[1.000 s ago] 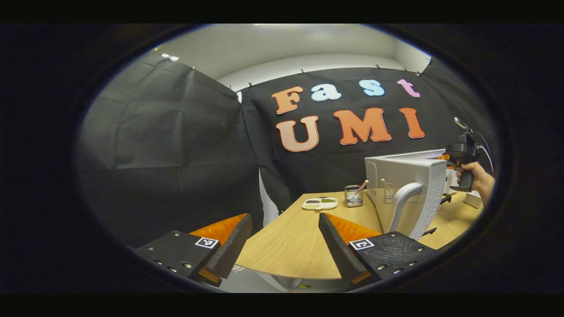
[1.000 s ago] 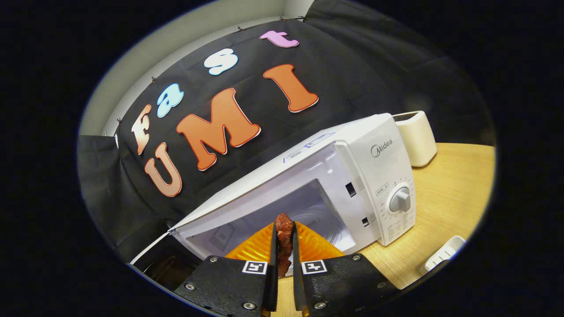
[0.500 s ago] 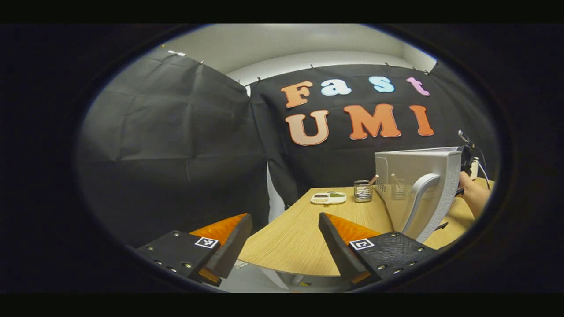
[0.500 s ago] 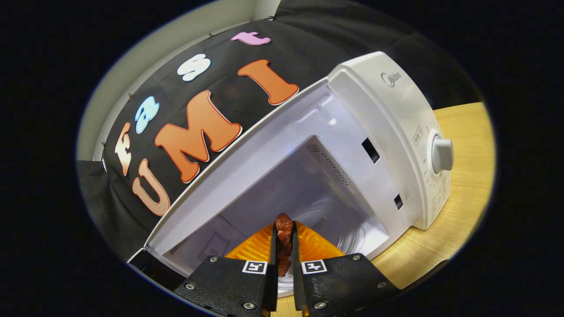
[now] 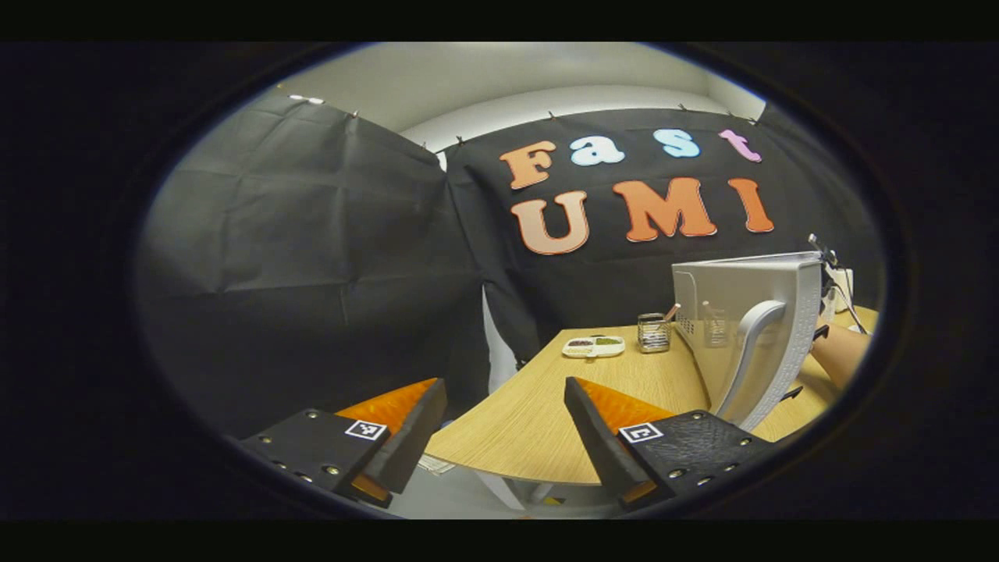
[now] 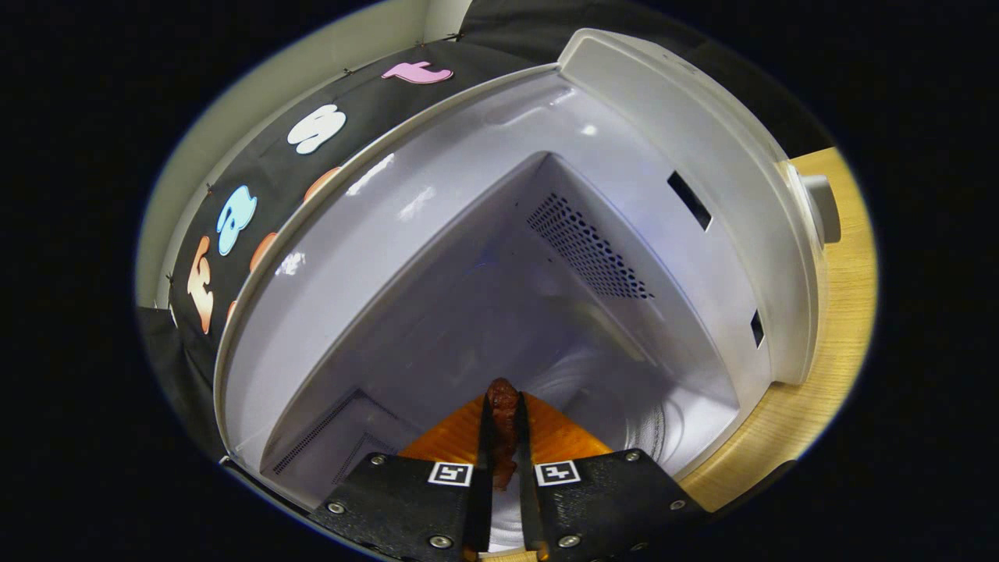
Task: Open the microwave oven with the left hand, put the food in, and close the microwave oven.
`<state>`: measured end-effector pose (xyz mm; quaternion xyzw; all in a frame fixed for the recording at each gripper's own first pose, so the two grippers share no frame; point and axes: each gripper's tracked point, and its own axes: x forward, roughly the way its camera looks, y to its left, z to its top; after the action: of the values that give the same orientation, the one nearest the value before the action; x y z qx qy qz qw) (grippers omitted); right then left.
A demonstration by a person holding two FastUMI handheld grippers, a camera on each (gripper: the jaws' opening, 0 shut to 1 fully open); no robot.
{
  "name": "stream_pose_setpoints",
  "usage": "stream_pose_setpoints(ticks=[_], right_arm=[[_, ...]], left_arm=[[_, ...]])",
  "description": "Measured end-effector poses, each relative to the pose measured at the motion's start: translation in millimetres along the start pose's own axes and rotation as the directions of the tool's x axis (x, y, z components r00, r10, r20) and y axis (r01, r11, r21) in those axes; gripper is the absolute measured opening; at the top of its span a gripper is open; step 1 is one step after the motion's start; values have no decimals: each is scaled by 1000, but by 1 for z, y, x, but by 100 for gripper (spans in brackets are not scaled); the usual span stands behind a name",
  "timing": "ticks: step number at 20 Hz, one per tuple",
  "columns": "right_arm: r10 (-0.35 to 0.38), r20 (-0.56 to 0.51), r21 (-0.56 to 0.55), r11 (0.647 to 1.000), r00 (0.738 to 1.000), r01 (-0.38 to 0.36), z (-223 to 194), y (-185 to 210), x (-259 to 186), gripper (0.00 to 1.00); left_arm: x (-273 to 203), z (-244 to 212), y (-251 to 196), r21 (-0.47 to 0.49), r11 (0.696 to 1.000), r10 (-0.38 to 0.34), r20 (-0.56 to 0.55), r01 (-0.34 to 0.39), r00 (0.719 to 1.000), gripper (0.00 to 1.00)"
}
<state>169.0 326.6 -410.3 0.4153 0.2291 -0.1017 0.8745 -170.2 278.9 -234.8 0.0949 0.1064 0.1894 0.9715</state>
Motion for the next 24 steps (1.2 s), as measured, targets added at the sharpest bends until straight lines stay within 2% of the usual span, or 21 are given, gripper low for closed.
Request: stream_pose_setpoints(ticks=[4, 6, 7, 8, 9, 10, 11, 13, 15, 21, 24], right_arm=[[-10, -19, -49, 999, 1000, 9, -13, 5, -5, 19], [-23, -32, -114, 993, 999, 19, -16, 4, -7, 29], [-45, -54, -157, 987, 998, 36, -20, -1, -9, 33], [-81, -90, -210, 976, 993, 60, -25, -8, -10, 50], [-138, -143, -278, 956, 980, 94, -32, -18, -13, 59], [-177, -184, -357, 929, 967, 102, -36, -26, -16, 63], [-195, -195, -432, 897, 961, 94, -33, -27, -18, 70], [-171, -192, -532, 846, 966, 44, -25, -20, -23, 76], [-145, -191, -572, 820, 971, 10, -14, -14, -28, 82], [-87, -189, -601, 798, 978, -45, 12, -24, -68, 85], [-53, -196, -577, 814, 979, -71, 29, -35, -93, 86]], left_arm=[[-4, 6, -5, 2, 1000, 0, 9, 0, 1000, 91], [-7, 9, -11, 0, 1000, -13, 11, 13, 1000, 94], [-7, 11, -16, 0, 1000, -22, 14, 22, 1000, 91], [-9, 13, -19, -1, 1000, -30, 18, 30, 999, 91], [-11, 15, -21, -1, 999, -36, 23, 36, 999, 91], [-10, 16, -24, -2, 999, -40, 27, 40, 999, 91], [-11, 17, -28, -5, 999, -45, 30, 45, 999, 91], [-12, 19, -33, -12, 999, -52, 29, 53, 998, 89], [-16, 22, -40, -22, 998, -58, 34, 59, 998, 92], [-19, 26, -65, -46, 993, -104, 36, 106, 994, 91], [-17, 26, -82, -69, 989, -130, 30, 132, 991, 91]])
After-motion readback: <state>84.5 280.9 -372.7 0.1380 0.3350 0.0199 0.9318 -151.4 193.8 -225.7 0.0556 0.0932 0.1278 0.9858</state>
